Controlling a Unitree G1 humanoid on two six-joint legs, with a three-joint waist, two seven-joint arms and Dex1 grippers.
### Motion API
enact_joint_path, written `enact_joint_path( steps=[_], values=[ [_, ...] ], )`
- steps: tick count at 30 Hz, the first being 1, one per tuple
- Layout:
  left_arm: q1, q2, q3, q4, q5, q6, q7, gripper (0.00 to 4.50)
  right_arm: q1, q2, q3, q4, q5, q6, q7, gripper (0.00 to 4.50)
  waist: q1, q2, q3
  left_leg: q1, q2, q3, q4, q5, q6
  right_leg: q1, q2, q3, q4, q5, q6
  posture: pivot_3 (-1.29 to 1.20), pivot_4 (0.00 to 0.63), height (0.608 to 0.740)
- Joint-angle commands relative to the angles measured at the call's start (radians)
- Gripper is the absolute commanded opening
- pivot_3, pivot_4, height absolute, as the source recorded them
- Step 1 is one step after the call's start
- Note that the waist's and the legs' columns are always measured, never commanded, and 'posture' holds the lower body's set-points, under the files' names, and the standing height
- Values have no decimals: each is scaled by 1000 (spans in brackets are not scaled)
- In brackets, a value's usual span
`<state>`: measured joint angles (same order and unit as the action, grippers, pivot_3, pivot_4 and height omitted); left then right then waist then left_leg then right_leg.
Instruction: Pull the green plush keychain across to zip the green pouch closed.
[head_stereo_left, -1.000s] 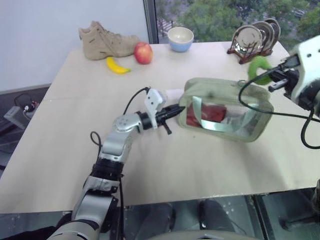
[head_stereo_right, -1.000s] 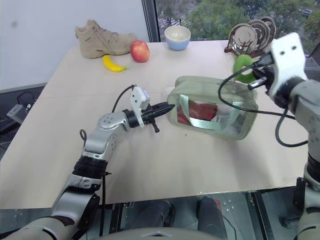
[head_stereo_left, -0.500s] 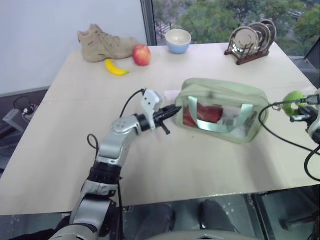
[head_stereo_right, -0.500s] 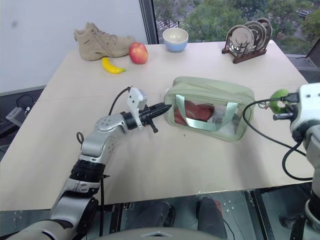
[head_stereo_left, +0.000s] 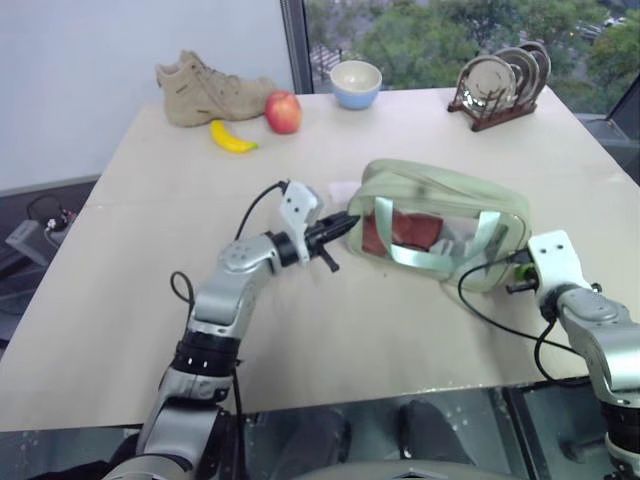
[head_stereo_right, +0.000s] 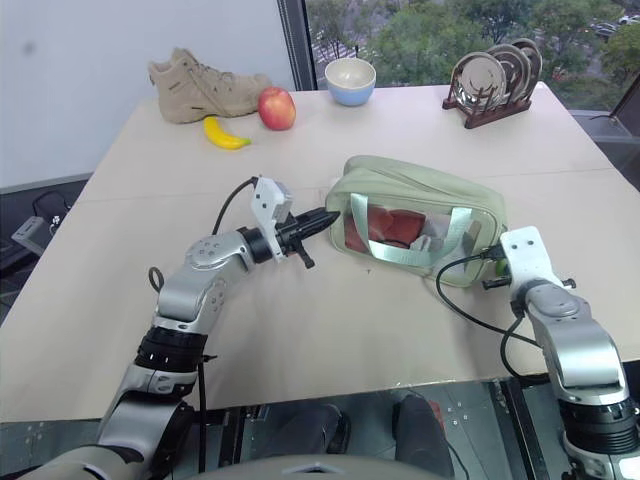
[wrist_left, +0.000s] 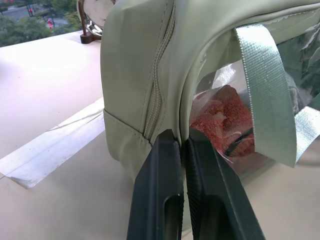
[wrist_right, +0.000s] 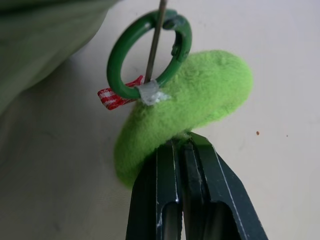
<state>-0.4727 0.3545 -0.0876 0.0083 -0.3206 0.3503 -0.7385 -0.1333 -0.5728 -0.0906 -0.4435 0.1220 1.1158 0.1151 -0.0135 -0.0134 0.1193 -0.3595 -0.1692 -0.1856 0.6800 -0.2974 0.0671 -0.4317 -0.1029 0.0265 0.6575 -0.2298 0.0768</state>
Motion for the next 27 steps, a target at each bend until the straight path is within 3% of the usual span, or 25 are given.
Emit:
enact_joint_path(
  steps=[1, 7, 11, 12, 15, 17, 18, 27],
  values=[
    [15, 17, 35, -20, 0, 10, 21, 0, 11, -29, -5, 10, -26, -5, 18, 23, 0, 0, 0, 0, 0, 0, 0, 0, 0, 0, 0, 0, 0, 0, 0, 0, 150, 740],
    [22, 33, 44, -30, -26, 5, -6, 0, 22, 3, -160, -114, 96, -78, 136, 23, 1, 0, 0, 0, 0, 0, -2, 0, 0, 0, 0, 0, -1, 0, 0, 0, 150, 740],
    [26, 46, 69, -39, -74, 10, -45, 0, 72, -15, -252, -200, 157, -62, 207, 1426, 2, 0, 0, 0, 0, -1, -4, 0, 0, -1, 0, 0, -3, 0, 0, 0, 150, 740],
    [28, 50, 77, -46, -97, 24, -61, 751, 90, -24, -273, -222, 170, -59, 224, 1940, 3, 0, 0, 0, 0, -1, -5, 0, 0, -1, 0, -1, -4, 0, 0, 0, 150, 740],
    [41, 78, 89, -63, -130, 46, -105, 2071, 144, -41, -339, -280, 207, -80, 272, 3447, 8, 1, 1, -1, 0, -1, -6, 0, 0, -1, 0, -1, -6, 0, 0, 0, 150, 740],
    [54, 106, 106, -69, -147, 50, -135, 2883, 185, -36, -402, -322, 243, -105, 309, 4276, 13, 1, 1, -1, 0, -1, -7, 0, 0, -1, 0, -2, -7, 0, 0, 0, 150, 740],
    [65, 123, 118, -77, -160, 51, -156, 2941, 212, -34, -434, -345, 265, -127, 337, 4453, 17, 1, 1, -1, 0, -2, -7, 0, 0, -1, 0, -2, -7, 0, 0, 0, 150, 740],
    [197, 308, 233, -117, -213, 42, -291, 2941, 560, -74, -820, -484, 480, -227, 638, 4453, 32, 3, 3, 0, 1, -3, -11, 0, 0, 1, 0, -5, -13, 0, 0, 0, 150, 740]
  ],
)
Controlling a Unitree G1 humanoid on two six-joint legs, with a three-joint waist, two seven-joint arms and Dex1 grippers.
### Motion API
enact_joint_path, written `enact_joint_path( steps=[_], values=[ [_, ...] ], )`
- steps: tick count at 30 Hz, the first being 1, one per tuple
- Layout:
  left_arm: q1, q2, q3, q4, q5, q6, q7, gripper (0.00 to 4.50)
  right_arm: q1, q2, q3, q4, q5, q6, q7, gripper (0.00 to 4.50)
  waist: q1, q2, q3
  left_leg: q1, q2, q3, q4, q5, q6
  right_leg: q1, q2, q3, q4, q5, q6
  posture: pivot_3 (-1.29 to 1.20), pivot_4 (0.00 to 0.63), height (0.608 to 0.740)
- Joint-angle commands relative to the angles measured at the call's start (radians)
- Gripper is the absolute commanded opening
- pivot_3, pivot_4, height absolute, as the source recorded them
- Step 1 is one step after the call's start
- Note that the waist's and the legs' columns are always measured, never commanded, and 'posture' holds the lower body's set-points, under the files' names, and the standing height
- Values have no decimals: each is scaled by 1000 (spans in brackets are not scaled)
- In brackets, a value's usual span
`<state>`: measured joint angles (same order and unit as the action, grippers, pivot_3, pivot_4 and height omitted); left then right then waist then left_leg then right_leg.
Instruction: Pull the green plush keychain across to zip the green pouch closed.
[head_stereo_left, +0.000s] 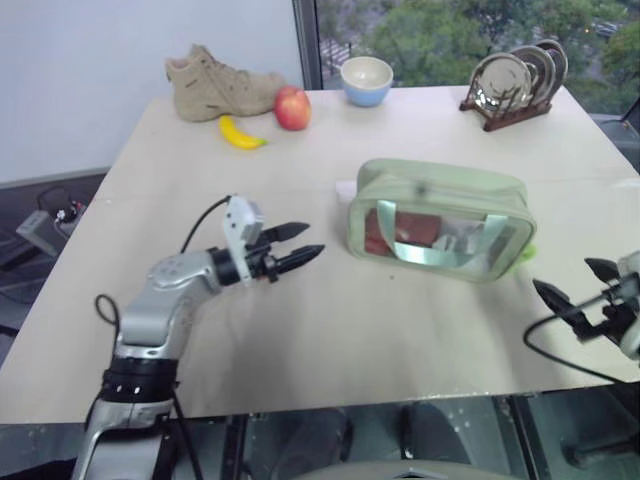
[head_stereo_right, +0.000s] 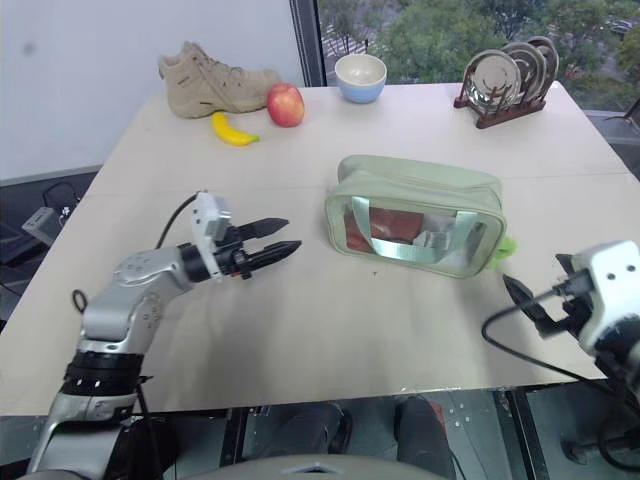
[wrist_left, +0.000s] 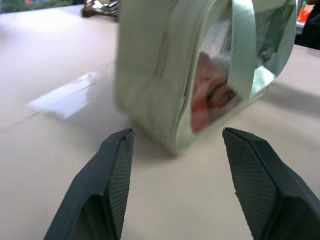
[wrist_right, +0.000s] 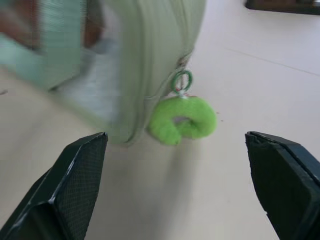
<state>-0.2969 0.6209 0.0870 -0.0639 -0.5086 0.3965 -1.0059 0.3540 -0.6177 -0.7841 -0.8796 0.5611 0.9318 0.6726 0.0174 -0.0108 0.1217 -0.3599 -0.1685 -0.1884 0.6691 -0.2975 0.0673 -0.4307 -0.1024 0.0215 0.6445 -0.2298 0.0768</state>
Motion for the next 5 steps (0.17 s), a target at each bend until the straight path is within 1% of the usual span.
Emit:
enact_joint_path(
  steps=[1, 3, 5],
  values=[
    [29, 53, 69, -47, -31, 3, -24, 2941, 107, -37, -159, -50, 51, -52, 101, 4453, 2, 0, 0, 0, 0, 0, 0, 0, 0, 0, 0, 0, 0, 0, 0, 0, 150, 740],
    [44, 67, 84, -52, -36, 7, -23, 2941, 166, -48, -208, -52, 64, -71, 131, 4453, 5, 0, 1, 1, 0, 0, 0, 0, 0, 2, 0, -1, -1, 0, 0, 0, 150, 740],
    [53, 67, 87, -53, -32, 2, -21, 2941, 208, -53, -226, -50, 60, -90, 147, 4453, 6, 0, 1, 2, 0, 0, 0, 0, 0, 3, 0, -1, -1, 0, 0, 0, 150, 740]
  ],
)
